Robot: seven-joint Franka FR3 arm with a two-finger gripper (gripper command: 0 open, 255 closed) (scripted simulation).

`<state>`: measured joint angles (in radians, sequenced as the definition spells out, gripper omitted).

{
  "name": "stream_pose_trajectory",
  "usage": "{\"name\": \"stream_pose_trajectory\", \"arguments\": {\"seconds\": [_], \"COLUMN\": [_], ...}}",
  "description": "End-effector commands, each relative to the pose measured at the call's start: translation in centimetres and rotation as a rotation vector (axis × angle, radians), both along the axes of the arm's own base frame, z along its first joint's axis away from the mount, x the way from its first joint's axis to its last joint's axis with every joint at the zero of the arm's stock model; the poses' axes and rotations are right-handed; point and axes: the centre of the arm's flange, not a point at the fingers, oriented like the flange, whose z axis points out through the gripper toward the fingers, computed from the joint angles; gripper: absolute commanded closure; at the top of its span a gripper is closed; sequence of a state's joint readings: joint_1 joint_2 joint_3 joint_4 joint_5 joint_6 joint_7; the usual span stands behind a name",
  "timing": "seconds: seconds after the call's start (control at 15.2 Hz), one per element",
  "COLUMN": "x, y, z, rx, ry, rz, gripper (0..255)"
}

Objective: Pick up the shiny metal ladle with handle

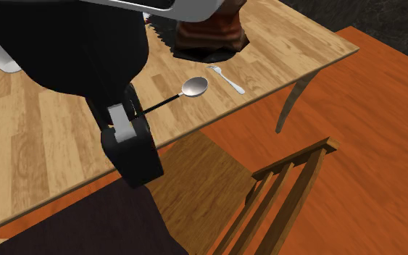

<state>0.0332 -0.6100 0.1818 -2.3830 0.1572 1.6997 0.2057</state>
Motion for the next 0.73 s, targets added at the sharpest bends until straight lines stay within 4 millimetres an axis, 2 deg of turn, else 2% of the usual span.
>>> {"name": "stream_pose_trajectory", "arguments": {"seconds": [0.0, 0.66], "x": [1.1, 5.6], "y": [2.4, 12.7], "z": [-1.8, -9.7], "rx": [-0.008, -0.055], "ry": [0.001, 0.012], "rz": [0.0, 0.001], "gripper": [0, 0]}}
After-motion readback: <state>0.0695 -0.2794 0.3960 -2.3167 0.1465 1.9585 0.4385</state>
